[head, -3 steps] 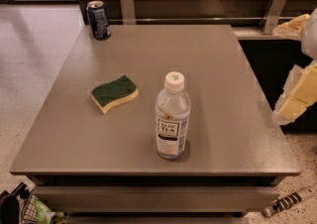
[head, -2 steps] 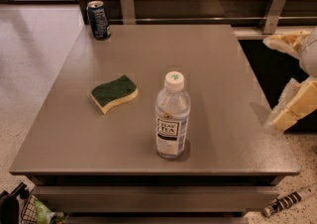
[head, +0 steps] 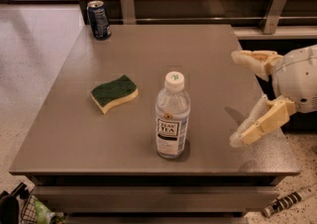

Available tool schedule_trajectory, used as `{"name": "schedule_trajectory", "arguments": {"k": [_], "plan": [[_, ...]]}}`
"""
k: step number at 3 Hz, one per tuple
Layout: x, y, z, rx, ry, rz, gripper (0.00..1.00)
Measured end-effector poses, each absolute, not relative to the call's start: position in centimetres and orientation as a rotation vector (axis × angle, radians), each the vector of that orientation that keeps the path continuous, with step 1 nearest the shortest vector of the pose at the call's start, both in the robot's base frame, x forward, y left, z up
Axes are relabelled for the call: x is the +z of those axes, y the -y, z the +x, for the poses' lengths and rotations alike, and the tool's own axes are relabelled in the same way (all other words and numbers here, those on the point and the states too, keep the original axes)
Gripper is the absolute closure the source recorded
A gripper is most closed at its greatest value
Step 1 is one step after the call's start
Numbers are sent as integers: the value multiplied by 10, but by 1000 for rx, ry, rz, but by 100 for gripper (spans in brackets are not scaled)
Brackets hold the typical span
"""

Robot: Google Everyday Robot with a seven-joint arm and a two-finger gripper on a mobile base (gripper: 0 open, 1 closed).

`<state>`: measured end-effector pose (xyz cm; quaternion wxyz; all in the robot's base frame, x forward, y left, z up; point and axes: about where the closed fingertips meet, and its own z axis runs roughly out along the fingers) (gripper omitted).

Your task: Move blue plastic bottle near pepsi can

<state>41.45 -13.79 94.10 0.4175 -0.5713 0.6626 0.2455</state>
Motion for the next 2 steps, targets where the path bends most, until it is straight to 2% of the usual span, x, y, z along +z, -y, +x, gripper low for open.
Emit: {"name": "schedule_trajectory", "arguments": {"k": [2], "plan": [[922, 95, 403, 838, -1506, -1257, 0]]}}
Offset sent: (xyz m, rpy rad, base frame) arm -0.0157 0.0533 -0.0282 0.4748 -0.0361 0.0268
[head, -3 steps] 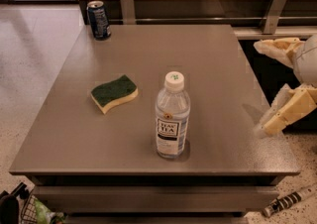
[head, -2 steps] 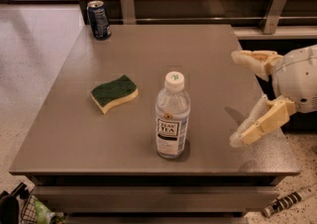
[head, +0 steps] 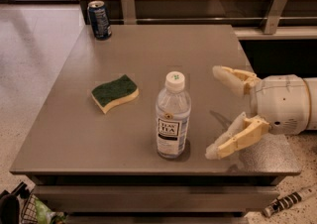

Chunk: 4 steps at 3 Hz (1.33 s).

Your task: Move blue plastic bottle near pepsi can

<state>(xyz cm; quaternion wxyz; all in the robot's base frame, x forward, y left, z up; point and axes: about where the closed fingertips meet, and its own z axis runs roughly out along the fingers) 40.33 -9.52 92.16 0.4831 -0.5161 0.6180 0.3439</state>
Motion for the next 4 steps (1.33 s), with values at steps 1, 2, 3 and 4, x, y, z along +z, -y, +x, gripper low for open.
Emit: {"name": "schedule_trajectory", "arguments": {"k": [1, 2, 3, 4], "plan": [[928, 90, 402, 842, -1472, -1252, 0], [925, 85, 402, 853, -1467, -1248, 0], [916, 71, 402, 893, -1435, -1209, 0], [904, 57, 404, 939, -1404, -1160, 0]]}}
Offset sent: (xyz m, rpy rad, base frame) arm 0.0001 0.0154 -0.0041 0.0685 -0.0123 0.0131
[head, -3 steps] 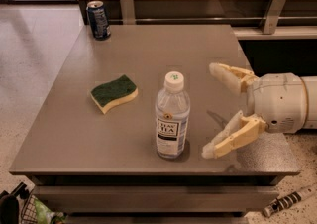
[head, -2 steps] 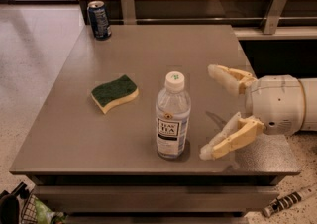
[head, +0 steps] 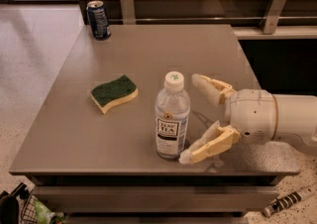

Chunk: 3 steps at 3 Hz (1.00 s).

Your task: Move blue plastic bottle near pepsi can

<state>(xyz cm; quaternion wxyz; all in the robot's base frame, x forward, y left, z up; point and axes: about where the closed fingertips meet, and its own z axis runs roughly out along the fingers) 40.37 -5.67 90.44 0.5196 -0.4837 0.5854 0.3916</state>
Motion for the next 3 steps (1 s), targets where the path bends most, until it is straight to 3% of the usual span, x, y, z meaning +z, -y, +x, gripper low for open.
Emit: {"name": "schedule_trajectory", "arguments": {"k": [1, 2, 3], "plan": [[901, 50, 403, 959, -1379, -1135, 0], [897, 45, 400, 1008, -1333, -1101, 16], [895, 39, 396, 1040, -1299, -1094, 38]]}}
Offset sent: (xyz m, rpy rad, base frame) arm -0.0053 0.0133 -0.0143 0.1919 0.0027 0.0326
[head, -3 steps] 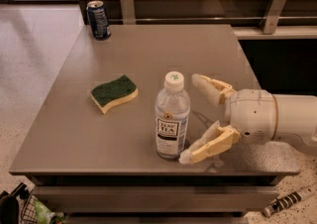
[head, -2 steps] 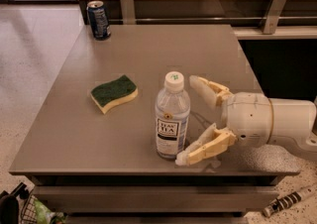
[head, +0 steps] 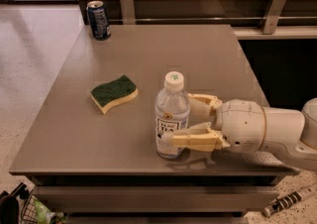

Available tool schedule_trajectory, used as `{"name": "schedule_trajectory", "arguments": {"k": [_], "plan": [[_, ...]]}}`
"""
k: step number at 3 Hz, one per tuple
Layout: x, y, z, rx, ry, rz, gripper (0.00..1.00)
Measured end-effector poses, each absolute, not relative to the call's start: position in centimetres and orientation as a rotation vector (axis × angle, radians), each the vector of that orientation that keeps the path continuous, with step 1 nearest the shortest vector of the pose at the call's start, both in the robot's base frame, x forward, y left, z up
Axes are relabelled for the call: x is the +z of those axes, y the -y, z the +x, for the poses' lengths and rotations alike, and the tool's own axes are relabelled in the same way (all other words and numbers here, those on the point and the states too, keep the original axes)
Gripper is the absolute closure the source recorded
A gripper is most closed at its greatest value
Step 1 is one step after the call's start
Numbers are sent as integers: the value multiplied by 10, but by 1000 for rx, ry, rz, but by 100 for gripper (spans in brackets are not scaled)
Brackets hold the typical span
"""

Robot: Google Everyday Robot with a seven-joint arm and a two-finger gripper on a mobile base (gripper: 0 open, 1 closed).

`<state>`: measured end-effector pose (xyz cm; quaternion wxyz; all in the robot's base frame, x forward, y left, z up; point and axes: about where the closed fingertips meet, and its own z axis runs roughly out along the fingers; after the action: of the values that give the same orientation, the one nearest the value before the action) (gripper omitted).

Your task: Move blue plastic bottle near pepsi can

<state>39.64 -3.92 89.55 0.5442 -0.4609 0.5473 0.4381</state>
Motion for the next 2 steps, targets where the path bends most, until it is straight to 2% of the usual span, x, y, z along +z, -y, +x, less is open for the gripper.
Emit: {"name": "schedule_trajectory", "arguments": {"k": [1, 2], "plan": [[897, 37, 396, 1039, -1297, -1100, 69], [898, 35, 395, 1039, -1295, -1105, 93]]}}
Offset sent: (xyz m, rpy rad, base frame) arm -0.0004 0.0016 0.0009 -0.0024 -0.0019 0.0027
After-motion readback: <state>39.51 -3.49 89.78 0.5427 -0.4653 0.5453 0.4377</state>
